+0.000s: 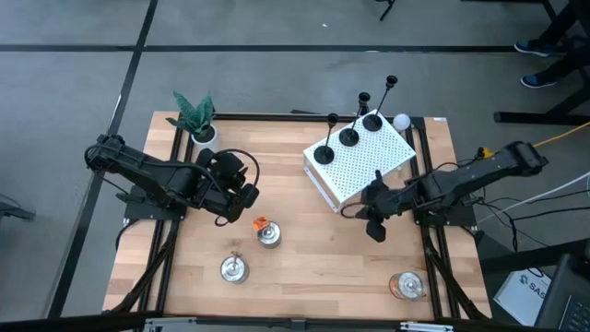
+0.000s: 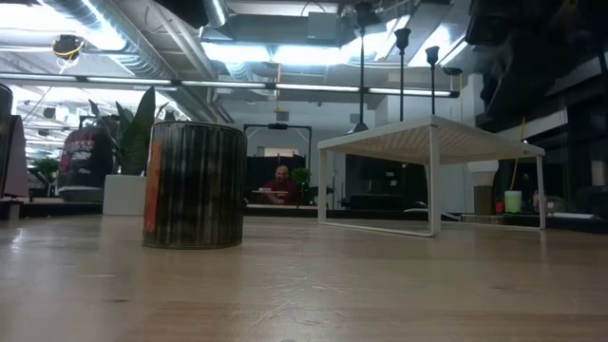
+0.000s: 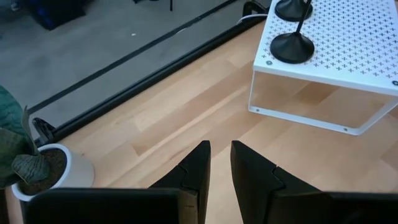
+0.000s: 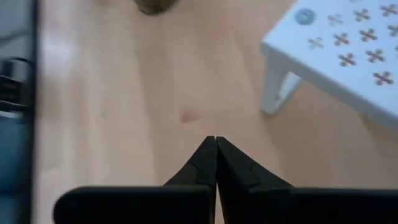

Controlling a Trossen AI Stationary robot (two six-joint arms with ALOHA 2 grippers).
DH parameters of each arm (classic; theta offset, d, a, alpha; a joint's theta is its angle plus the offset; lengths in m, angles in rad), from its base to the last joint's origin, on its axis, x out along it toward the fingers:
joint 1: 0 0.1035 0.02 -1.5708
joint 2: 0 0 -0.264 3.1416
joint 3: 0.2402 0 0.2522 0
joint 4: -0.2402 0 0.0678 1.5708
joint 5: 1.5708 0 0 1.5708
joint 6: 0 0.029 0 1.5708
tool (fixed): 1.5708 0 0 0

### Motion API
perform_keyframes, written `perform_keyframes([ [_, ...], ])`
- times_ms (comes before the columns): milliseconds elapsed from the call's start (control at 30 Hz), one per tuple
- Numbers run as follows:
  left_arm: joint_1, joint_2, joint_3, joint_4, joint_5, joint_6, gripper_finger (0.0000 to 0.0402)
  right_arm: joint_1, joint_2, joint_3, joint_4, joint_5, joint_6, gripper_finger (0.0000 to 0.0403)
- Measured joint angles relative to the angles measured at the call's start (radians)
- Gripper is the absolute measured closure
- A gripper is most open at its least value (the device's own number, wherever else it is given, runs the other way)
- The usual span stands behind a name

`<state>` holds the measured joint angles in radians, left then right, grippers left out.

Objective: Pick & Place candle stick holders
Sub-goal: Adjust the shelf

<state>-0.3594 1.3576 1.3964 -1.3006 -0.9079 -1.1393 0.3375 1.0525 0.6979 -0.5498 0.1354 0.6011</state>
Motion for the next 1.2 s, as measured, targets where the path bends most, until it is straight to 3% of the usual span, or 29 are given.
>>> perform_keyframes([
  [233, 0.000, 0.000, 0.000, 0.002, -0.008, 0.000, 0.0343, 0.050, 0.116, 0.000, 0.003, 0.071, -0.021, 0.0397],
  [467, 0.000, 0.000, 0.000, 0.002, -0.017, 0.018, 0.0343, 0.111, 0.224, 0.000, 0.004, 0.286, 0.037, 0.0397],
  [700, 0.000, 0.000, 0.000, 0.002, -0.016, 0.027, 0.0343, 0.253, 0.232, 0.000, -0.014, 0.504, 0.268, 0.0400],
  [933, 0.000, 0.000, 0.000, 0.002, -0.016, 0.027, 0.0343, 0.373, 0.237, 0.000, -0.178, 0.639, 0.583, 0.0399],
  [1200, 0.000, 0.000, 0.000, 0.002, -0.016, 0.027, 0.0343, 0.414, 0.346, -0.027, -0.169, 0.811, 0.760, 0.0400],
])
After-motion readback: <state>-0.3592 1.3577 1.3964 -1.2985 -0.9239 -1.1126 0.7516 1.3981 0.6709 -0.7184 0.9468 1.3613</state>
